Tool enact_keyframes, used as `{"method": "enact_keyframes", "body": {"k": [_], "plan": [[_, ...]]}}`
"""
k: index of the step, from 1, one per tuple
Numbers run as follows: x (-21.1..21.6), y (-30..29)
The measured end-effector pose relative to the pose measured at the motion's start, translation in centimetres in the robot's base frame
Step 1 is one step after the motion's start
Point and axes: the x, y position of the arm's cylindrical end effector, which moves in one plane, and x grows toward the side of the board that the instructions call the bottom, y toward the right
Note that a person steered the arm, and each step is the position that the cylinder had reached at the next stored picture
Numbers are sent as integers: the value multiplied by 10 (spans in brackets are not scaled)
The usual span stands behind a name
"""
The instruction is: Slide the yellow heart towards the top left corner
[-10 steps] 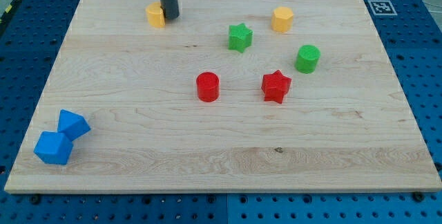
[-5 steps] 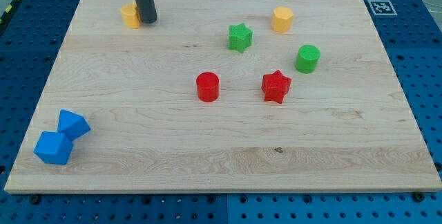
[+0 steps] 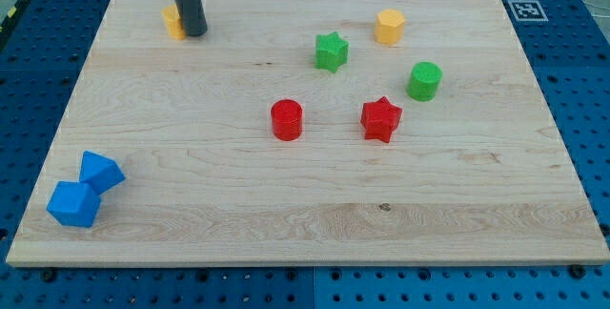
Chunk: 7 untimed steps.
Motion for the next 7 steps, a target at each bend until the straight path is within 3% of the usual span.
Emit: {"method": "enact_keyframes", "body": {"k": [3,7], "plan": [[17,-27],[-44,-43]]}}
